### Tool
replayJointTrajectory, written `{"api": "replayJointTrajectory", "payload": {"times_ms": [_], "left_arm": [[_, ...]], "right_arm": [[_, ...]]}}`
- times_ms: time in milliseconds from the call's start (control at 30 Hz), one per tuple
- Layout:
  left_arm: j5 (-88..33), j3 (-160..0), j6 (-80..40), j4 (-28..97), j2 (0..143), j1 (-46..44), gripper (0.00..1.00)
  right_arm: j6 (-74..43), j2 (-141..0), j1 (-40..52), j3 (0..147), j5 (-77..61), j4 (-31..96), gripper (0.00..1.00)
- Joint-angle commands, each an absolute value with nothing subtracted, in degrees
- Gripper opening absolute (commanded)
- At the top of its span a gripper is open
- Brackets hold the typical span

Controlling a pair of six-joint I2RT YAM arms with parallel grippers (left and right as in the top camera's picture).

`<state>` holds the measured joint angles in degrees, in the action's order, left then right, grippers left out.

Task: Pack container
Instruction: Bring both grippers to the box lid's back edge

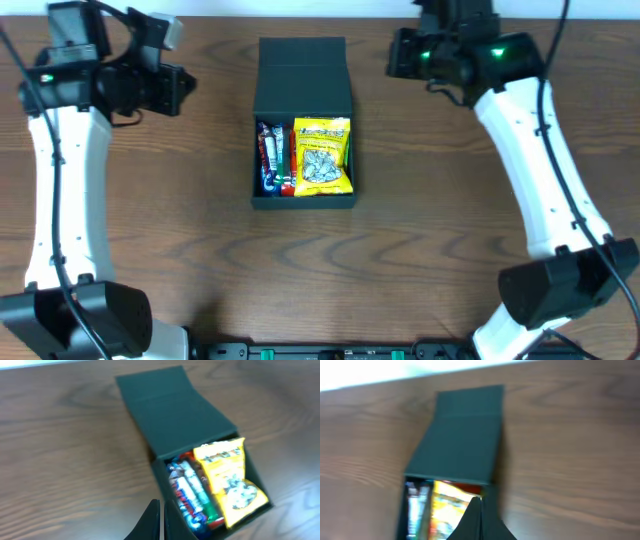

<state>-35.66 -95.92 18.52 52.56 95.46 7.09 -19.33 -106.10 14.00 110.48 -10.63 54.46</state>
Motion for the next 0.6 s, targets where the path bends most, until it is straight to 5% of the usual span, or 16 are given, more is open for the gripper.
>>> {"api": "replayJointTrajectory", "payload": {"times_ms": [0, 567], "left_arm": [[-37.04, -91.85, 10.63, 50.33, 98.04, 4.38, 0.06], [-33.04, -87.22, -28.42, 24.32, 118.24, 2.28, 0.06]], "right_arm": [[-14.04, -111.31, 11.84, 109.69, -9.02, 56.16, 0.01], [-7.62, -135.74, 7.11, 109.69, -34.94, 47.40, 0.01]]}}
